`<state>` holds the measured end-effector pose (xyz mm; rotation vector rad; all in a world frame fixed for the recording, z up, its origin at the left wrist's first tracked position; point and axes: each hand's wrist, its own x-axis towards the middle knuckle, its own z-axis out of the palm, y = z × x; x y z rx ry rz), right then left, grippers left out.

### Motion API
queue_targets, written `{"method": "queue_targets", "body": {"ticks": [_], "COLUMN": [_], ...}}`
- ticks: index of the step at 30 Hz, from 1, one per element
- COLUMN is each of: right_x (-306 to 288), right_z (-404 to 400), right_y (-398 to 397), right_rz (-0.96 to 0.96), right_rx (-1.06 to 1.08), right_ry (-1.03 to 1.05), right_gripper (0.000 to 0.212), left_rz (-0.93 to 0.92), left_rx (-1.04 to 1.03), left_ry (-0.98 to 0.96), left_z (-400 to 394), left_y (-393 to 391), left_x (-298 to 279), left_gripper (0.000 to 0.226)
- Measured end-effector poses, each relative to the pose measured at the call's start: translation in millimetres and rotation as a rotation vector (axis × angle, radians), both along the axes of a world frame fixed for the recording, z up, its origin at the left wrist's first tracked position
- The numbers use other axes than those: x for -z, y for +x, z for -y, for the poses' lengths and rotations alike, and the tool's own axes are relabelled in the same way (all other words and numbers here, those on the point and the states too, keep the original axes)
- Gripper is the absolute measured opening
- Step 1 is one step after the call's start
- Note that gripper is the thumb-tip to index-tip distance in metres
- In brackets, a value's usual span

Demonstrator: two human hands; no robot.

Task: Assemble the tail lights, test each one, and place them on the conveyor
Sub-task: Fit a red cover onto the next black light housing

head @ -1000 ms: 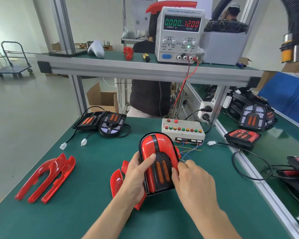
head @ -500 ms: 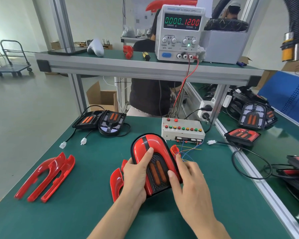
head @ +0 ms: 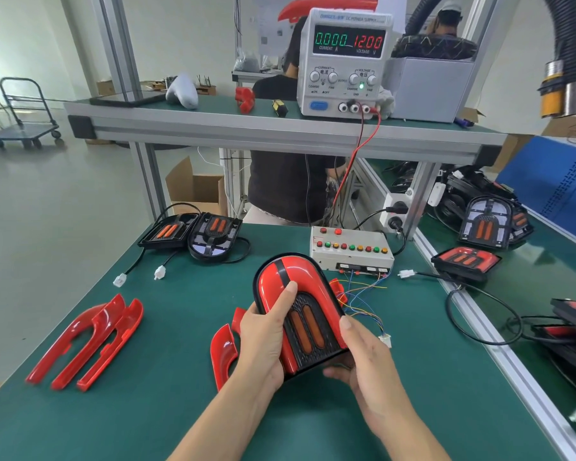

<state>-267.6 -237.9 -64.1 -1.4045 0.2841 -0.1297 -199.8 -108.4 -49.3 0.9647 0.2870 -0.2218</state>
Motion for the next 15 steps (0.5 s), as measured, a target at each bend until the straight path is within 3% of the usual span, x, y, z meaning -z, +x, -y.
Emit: {"method": "queue_targets", "body": {"ticks": [3, 15], "right_x": [1.1, 7.7], "right_z": [-0.6, 2.6], "right_y": [0.7, 4.5], "right_rz": [-0.011, 0.012], "right_rx": [0.023, -0.008], "right_ry": [0.063, 0.122], "right_gripper": [0.05, 0.043], "left_rz": [0.001, 0.023], "left_rx": [-0.003, -0.012], "left_ry": [0.006, 0.0], "left_z": [-0.7, 0.4], "left_y": [-1.0, -0.9], "left_x": [0.5, 4.7], "left_gripper": [0.053, 0.05]}}
